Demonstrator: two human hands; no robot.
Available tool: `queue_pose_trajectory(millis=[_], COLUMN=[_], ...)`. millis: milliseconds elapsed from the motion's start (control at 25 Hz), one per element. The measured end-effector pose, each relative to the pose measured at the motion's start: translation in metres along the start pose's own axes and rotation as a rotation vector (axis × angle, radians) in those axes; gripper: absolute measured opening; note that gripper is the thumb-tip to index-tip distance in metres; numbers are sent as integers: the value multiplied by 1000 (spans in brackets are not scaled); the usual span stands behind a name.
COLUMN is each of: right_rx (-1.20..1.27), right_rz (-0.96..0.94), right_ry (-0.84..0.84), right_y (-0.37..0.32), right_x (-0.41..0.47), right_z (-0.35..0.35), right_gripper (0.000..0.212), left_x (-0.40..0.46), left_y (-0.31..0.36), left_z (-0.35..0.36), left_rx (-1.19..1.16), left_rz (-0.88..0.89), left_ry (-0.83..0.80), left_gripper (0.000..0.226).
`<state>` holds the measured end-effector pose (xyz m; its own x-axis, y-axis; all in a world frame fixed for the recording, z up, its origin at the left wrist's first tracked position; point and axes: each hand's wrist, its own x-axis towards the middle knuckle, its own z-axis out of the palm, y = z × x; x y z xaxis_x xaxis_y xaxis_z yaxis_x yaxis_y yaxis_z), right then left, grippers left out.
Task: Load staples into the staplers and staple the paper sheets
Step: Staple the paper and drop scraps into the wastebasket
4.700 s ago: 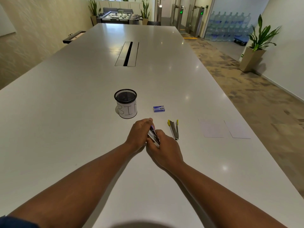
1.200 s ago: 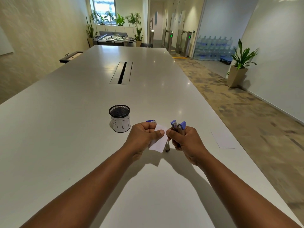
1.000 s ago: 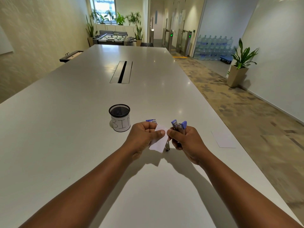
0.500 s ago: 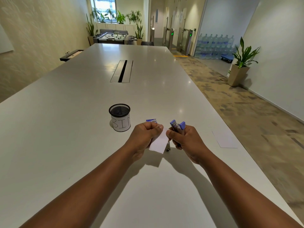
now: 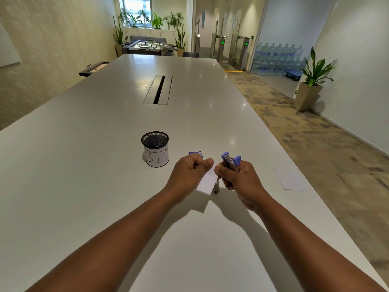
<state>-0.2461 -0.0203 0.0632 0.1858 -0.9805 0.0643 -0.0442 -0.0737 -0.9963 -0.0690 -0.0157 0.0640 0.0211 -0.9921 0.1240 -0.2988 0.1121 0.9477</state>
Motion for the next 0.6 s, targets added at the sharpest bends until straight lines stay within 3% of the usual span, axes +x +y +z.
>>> queue_pose_trajectory(millis=[120,280,480,600], right_rx=[21,28,59,62], right_rz=[8,14,0,13], right_ry=[3,67,67,78], right_y=[1,5,8,10], right_x=[0,1,2,2], right_z=[1,-2,-3,-3], right_gripper=[18,32,27,17], left_x=[-1,0,-2,-2], left_y=[-5,-11,-16,-18], left_z=[0,-6,-4,-7], left_rx=[-8,-17,263,227], left_rz=[14,-10,98,106], left_ry=[32,-110,17,42], left_gripper=[46,35,53,60])
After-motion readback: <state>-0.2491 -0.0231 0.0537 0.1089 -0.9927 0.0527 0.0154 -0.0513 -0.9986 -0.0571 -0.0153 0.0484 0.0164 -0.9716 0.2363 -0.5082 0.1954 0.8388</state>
